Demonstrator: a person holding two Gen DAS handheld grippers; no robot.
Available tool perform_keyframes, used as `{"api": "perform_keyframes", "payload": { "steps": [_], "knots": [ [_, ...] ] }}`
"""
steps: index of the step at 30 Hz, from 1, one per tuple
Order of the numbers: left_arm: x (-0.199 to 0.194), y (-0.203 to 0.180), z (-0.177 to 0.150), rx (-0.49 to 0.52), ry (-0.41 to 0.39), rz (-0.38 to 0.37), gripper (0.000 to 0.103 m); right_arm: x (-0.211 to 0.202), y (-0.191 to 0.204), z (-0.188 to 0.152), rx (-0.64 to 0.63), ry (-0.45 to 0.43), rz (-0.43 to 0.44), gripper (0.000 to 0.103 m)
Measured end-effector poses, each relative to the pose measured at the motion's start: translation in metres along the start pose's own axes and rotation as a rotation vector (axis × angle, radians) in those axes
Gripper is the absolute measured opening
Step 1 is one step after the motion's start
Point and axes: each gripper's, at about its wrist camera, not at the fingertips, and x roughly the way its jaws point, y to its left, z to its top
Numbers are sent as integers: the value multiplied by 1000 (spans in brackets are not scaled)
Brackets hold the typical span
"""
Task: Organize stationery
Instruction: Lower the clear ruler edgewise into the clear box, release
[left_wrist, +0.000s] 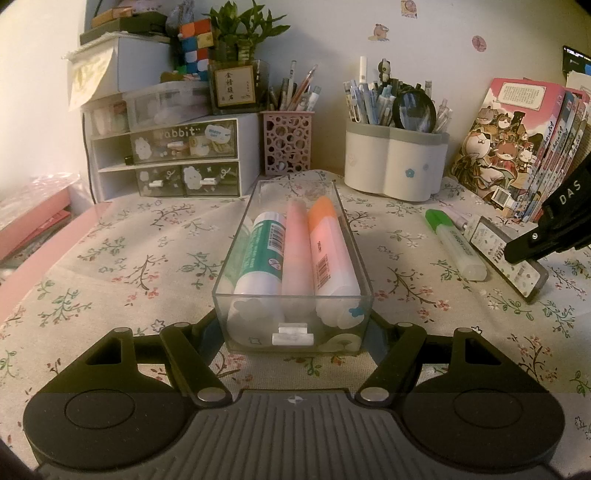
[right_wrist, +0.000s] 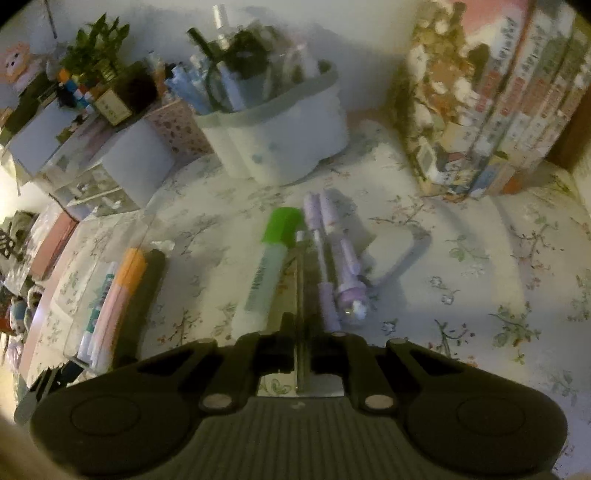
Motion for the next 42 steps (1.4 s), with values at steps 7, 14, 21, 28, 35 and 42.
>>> {"api": "perform_keyframes", "payload": {
  "steps": [7, 14, 21, 28, 35, 42],
  "knots": [
    [0, 0, 0, 0, 0, 0, 73, 11, 10, 20, -88, 37, -60, 11],
    [0, 0, 0, 2, 1, 2, 73, 16, 16, 32, -116, 49, -84, 9],
    [0, -3, 1, 10, 4, 13, 72, -11, 31, 27, -52, -23, -38, 9],
    [-1, -5, 1, 7, 6, 21, 72, -21, 92, 28, -58, -30, 119, 9],
    [-2, -5, 1, 7, 6, 20, 72, 10, 135, 29, -30, 34, 88, 9],
    [-1, -5, 1, 6, 6, 21, 72, 24, 155, 54, -20, 65, 12, 9]
  ]
}}
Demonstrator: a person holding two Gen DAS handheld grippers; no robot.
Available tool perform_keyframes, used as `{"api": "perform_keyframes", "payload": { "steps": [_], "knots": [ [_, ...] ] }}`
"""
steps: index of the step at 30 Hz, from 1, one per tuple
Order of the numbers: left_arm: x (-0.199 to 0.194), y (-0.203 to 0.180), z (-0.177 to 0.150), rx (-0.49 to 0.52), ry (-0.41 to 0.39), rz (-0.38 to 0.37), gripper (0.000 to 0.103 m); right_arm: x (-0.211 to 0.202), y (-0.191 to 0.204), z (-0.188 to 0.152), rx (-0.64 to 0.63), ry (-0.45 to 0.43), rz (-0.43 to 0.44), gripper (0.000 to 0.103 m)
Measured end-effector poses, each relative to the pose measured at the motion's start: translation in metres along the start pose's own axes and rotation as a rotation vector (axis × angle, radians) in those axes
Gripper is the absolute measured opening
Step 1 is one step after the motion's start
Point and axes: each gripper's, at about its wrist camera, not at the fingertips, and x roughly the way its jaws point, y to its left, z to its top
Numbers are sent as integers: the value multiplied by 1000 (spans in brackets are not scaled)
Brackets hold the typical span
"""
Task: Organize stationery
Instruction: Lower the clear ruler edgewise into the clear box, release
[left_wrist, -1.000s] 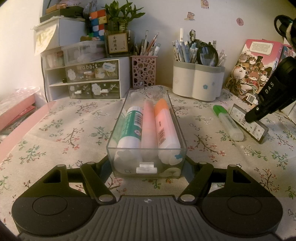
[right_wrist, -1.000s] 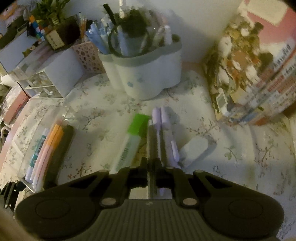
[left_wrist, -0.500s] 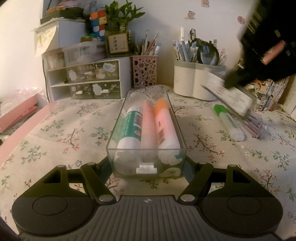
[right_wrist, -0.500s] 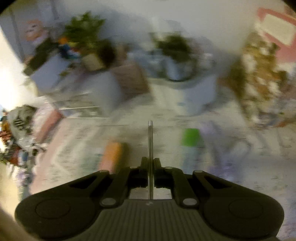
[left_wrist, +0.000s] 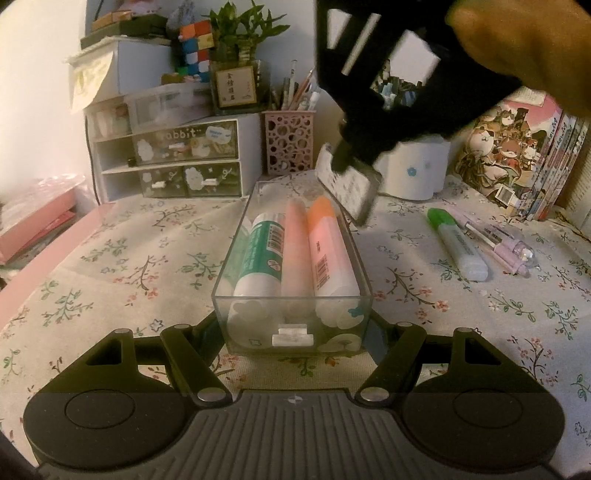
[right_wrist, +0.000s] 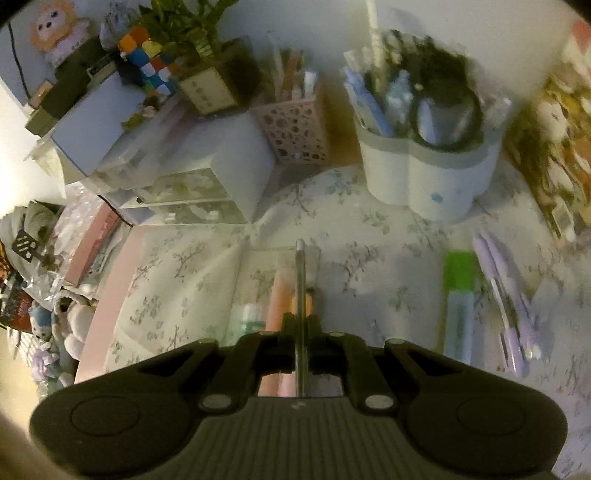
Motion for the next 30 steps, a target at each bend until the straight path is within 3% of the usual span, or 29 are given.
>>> {"api": "perform_keyframes", "payload": {
  "steps": [2, 5, 9, 12, 23, 30],
  "knots": [
    [-1, 0, 0, 1, 0, -1, 72, 1, 5, 11, -13, -48, -46, 9],
    [-1, 0, 0, 2, -4, -6, 72, 7, 3, 11, -8, -99, -30, 9],
    [-1, 1, 0, 5, -5, -9, 73, 16, -5, -1, 36, -115, -12, 9],
    [-1, 2, 0, 6, -4, -13, 72, 18, 0, -4, 34, -119, -44, 9],
    [0, 3, 0, 8, -4, -20, 72, 23, 20, -16, -45, 6, -127, 9],
    [0, 4, 0, 12, -3, -30, 72, 20, 17, -14, -66, 118, -61, 12]
  ]
}}
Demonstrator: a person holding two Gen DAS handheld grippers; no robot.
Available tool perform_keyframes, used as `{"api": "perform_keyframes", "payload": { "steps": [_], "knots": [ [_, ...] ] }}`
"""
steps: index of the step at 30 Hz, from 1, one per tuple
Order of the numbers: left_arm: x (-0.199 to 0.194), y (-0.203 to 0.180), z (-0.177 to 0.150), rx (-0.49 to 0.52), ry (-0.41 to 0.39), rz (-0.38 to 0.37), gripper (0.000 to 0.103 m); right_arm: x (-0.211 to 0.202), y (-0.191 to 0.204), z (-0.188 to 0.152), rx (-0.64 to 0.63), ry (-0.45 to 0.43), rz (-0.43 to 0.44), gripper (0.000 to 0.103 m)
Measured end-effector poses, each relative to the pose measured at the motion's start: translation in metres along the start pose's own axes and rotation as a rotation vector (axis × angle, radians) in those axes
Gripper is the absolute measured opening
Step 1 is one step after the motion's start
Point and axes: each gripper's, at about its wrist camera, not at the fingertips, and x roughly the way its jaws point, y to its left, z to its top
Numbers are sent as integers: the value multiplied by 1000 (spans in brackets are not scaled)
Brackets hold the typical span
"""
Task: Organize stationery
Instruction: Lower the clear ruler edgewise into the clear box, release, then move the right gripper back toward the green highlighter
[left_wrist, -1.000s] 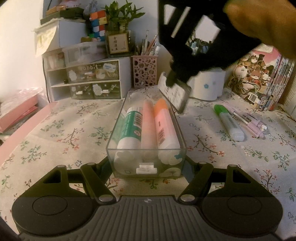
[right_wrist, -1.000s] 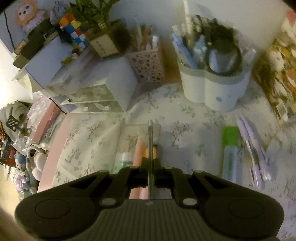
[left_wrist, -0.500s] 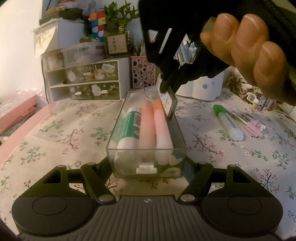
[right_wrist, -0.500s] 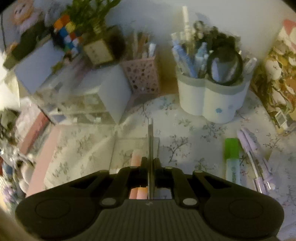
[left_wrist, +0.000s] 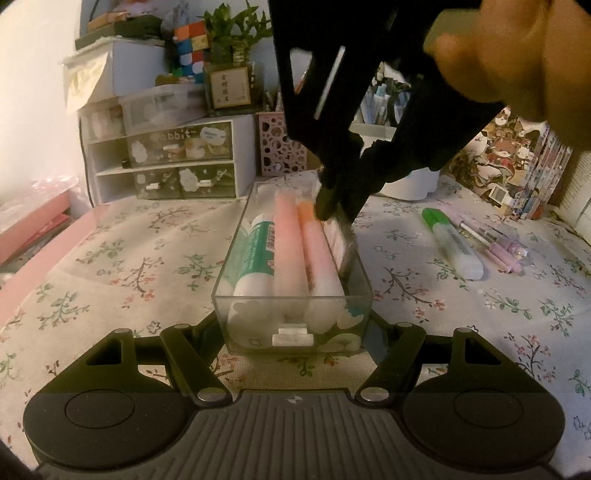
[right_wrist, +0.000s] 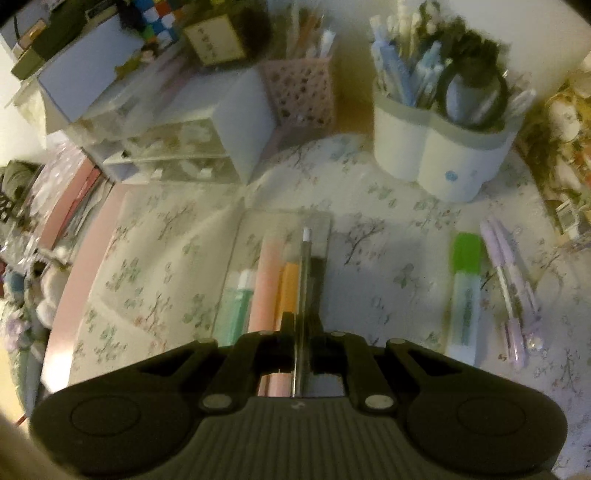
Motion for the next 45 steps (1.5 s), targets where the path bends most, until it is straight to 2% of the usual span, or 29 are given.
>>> {"api": "perform_keyframes", "payload": {
  "steps": [2, 4, 20, 23, 25, 27, 29, 32, 34, 36, 42, 45],
  "knots": [
    [1, 0, 1, 0, 2, 0, 72, -2, -2, 1, 8, 20, 34, 12],
    [0, 0, 1, 3, 3, -3, 72, 0, -2, 1, -2, 28, 23, 12],
    [1, 0, 0, 13, 5, -12, 72, -8, -13, -17, -27, 43, 116, 10],
    [1, 1, 1, 15, 7, -13, 72, -12, -21, -18, -23, 20, 116, 12],
    [1, 1, 1, 16, 7, -14, 72, -24, -35, -18, 12, -40, 173, 13],
    [1, 1, 1, 18, 7, -13, 72, -36, -51, -21, 38, -104, 210, 22],
    [1, 1, 1, 20, 8, -14, 72, -45, -74, -27, 68, -177, 179, 26],
    [1, 1, 1, 23, 7, -17, 72, -48, -114, -37, 122, -261, 55, 26],
    [1, 1, 1, 23, 7, -17, 72, -47, -142, -44, 171, -284, -4, 26],
    [1, 1, 2, 19, 11, -12, 72, -46, -163, -52, 209, -299, -25, 26],
    [0, -8, 2, 2, 17, 19, 72, -38, -162, -66, 152, -333, -28, 26],
    [0, -11, 2, -4, 20, 30, 72, -28, -145, -57, 94, -328, -19, 32]
  ]
}}
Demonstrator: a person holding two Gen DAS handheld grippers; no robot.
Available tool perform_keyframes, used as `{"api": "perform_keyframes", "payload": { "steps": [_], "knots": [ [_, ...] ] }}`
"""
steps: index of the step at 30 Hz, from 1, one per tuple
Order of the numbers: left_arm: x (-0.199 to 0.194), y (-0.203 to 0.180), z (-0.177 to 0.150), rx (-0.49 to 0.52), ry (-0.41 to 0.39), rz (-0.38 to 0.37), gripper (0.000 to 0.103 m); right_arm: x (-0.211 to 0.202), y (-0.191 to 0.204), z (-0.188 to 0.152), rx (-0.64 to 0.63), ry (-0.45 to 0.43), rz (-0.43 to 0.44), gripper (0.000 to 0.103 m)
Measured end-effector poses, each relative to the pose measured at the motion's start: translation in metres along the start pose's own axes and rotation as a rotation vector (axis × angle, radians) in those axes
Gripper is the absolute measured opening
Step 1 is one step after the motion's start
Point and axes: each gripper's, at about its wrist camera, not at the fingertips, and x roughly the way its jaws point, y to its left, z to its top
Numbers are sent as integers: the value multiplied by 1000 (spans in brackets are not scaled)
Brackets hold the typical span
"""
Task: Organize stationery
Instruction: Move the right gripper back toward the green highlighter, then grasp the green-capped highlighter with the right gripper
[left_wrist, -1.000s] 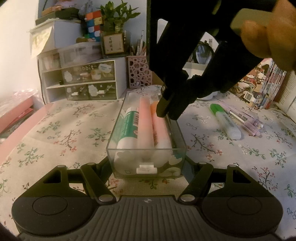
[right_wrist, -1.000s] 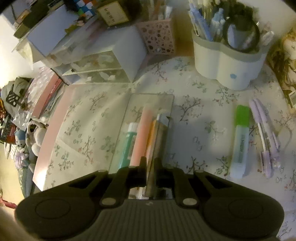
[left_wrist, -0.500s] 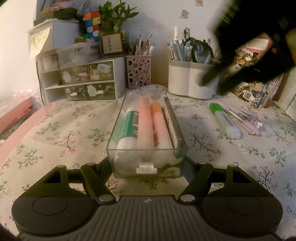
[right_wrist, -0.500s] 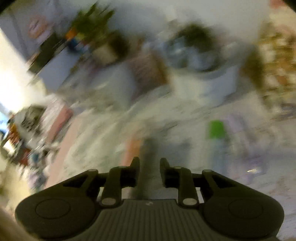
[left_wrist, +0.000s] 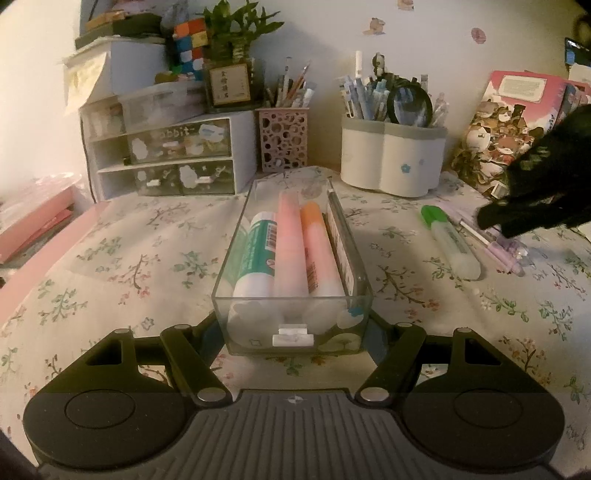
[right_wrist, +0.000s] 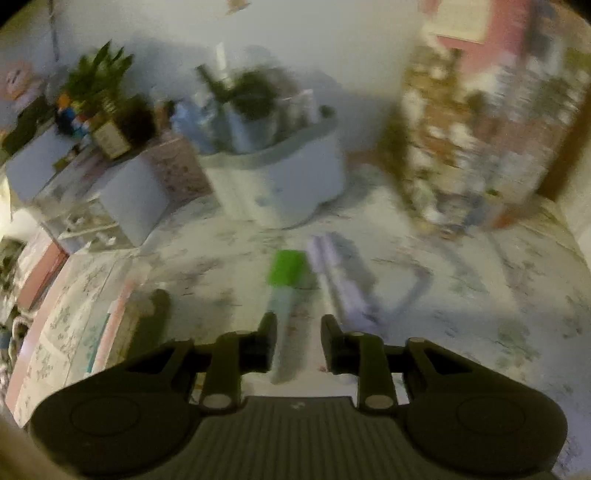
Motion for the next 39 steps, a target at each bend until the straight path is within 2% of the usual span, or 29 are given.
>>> {"api": "perform_keyframes", "payload": {
  "steps": [7, 10, 11, 14, 22, 26, 30, 39],
  "knots": [
    [-2, -7, -2, 9, -13, 16, 73, 38, 33, 15, -111, 58, -40, 36],
    [-1, -7, -1, 4, -8, 9, 73, 52, 37, 15, -123, 87, -98, 36],
    [-1, -7, -1, 7, -10, 10, 73, 55, 37, 13, -118, 93, -93, 28],
    [-1, -6, -2, 6, -10, 8, 73, 54, 37, 9, -113, 67, -100, 26],
    [-1, -6, -2, 8, -11, 8, 73, 38, 19, 6, 53, 48, 46, 25],
    [-1, -6, -2, 7, -11, 8, 73, 26, 20, 4, 86, 30, 89, 25],
    [-1, -6, -1, 7, -11, 8, 73, 18, 21, 1, 124, 32, 176, 26],
    [0, -6, -2, 4, -11, 8, 73, 11, 21, -4, 140, 35, 214, 26]
  ]
}}
